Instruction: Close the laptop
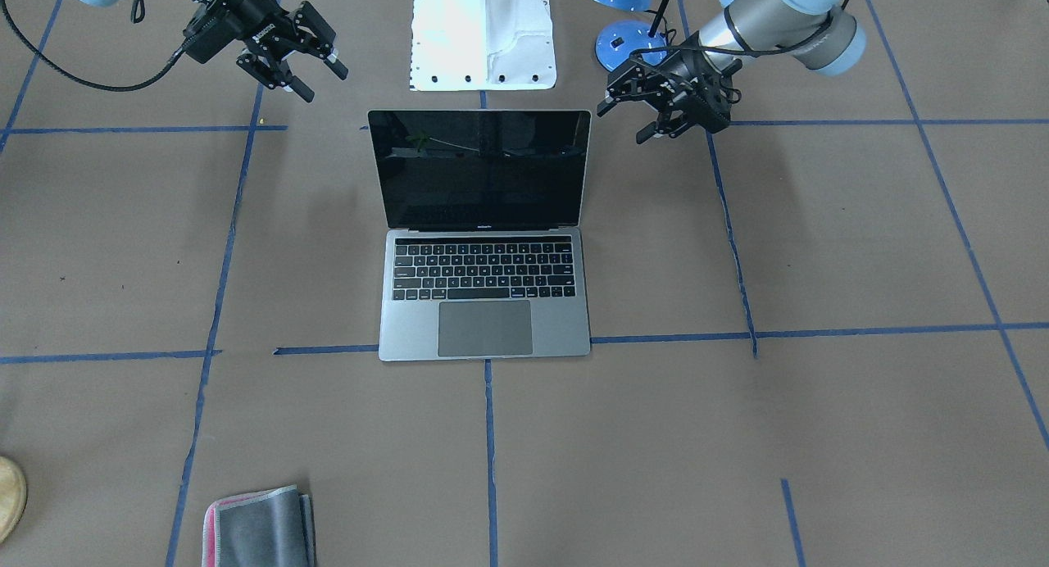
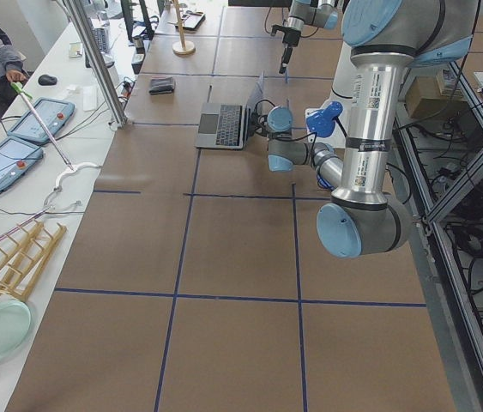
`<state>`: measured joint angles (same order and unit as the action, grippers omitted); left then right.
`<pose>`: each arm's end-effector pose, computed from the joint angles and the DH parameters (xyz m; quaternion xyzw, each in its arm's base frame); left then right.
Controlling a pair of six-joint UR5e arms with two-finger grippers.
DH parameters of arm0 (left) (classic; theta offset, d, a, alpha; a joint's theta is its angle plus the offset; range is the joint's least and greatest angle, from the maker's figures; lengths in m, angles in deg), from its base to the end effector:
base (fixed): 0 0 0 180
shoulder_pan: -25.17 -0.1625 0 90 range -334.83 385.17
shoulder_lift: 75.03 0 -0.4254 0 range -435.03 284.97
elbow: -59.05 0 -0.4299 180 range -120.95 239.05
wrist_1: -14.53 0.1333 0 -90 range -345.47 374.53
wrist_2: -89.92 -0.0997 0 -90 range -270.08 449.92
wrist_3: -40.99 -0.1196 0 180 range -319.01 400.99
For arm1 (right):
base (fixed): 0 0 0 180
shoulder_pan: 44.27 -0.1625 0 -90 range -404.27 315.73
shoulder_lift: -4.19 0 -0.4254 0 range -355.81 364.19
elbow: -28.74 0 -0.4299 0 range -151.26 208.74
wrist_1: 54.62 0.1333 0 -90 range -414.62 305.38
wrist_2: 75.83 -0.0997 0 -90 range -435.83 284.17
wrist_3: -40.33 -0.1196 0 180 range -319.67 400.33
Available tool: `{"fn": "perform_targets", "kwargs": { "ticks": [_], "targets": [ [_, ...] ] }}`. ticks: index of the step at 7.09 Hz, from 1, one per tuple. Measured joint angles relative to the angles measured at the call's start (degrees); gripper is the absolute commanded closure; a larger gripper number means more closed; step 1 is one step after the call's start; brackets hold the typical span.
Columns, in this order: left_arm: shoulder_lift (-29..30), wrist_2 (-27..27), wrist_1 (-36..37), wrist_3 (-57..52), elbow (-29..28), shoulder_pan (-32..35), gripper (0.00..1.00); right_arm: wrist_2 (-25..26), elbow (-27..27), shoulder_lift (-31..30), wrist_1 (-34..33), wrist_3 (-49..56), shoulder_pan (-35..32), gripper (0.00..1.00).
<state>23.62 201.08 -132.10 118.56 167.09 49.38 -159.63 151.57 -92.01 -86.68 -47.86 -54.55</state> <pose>0.4833 -0.3161 0.3039 0.0752 0.6634 0.0460 0.7430 -0.4326 -0.2271 0.3047 0.1105 -0.6639 0.0908 0.7340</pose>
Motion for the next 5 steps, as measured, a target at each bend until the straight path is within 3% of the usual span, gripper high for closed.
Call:
{"fn": "perform_targets", "kwargs": {
  "ticks": [3, 5],
  "targets": [
    [2.52, -2.96, 0.09, 3.71, 0.08, -0.27, 0.98, 2.1, -0.99, 9.15, -8.27, -3.09, 0.11, 0.99],
    [2.95, -3.36, 0.1, 6.03, 0.74, -0.29, 0.98, 2.25, -1.52, 11.55, -11.06, -3.75, 0.06, 0.99]
  ]
}}
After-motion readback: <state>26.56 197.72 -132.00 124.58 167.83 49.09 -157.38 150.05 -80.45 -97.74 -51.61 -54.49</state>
